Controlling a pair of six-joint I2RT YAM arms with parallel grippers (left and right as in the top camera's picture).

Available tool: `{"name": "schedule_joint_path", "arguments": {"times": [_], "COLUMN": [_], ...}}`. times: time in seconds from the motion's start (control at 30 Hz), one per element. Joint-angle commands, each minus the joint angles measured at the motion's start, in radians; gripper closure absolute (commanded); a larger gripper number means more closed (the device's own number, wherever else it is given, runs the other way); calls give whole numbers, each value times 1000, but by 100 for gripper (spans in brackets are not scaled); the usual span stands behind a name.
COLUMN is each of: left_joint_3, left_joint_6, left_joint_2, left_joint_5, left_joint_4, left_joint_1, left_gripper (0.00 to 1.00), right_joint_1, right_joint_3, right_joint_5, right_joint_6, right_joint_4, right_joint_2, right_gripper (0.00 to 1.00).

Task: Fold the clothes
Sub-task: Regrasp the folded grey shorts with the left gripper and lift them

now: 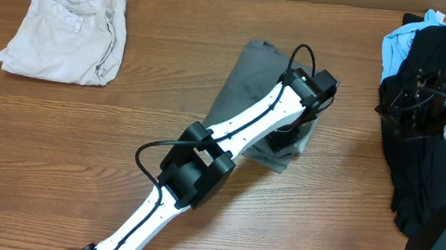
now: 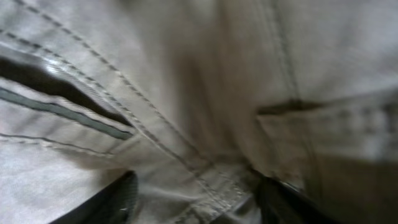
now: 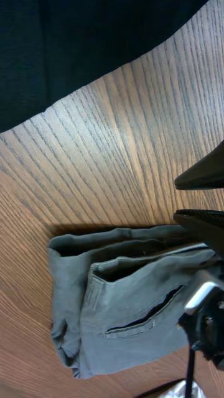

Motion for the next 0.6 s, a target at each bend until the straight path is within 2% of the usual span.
{"name": "schedule_joint_path", "arguments": {"times": [0.0,0.17,0.3,0.47,0.57], "left_joint_3": [-27,-27,-11,143,301], "left_joint_6": [19,22,18,19,29], "left_joint_2": [18,18,15,13,13], "left_joint_5": [-119,-197,-198,-195,-123], "left_joint_4": [0,6,5,-77,-142], "left_joint_1": [60,158,229,256,243], "left_gripper": [31,28,29,30,29], "right_joint_1": [-3,-3,-3,-3,-3], "right_joint_3": [11,11,11,11,11], "right_joint_5": [6,6,6,6,6], "right_joint_6": [-8,-8,-8,-8,-8], "right_joint_4": [1,1,2,5,5], "right_joint_2": [-10,-10,-10,-10,-10], "right_gripper": [85,85,83,81,81]}}
